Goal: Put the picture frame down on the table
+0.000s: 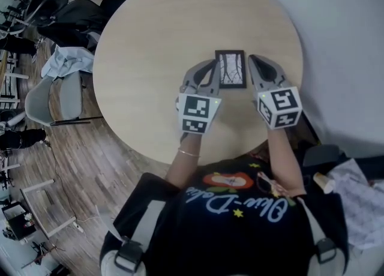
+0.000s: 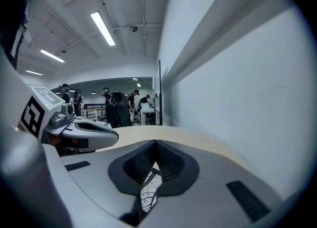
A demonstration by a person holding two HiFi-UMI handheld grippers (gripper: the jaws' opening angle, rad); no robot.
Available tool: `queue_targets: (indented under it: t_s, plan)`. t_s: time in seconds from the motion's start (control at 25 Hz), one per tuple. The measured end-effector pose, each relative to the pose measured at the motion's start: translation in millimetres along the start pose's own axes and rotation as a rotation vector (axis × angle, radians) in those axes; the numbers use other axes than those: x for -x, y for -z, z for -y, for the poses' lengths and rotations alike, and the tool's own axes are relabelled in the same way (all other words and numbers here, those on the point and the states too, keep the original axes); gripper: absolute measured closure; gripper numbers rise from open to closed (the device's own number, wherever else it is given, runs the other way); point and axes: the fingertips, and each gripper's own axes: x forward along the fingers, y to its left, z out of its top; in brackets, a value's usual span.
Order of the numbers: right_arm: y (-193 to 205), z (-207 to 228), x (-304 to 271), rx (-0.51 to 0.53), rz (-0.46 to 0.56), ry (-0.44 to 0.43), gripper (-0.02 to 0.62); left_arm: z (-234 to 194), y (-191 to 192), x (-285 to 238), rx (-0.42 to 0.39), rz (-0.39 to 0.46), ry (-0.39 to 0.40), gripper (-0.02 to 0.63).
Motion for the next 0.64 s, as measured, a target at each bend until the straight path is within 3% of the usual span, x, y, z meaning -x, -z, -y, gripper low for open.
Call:
queue_targets:
  t_s: [0.64]
  plan:
    - [-5.8, -2.7, -2.2, 0.016, -0.003, 0.000, 0.598, -1.9, -3.8, 1.7, 0.019, 0.018, 0.021, 0.604]
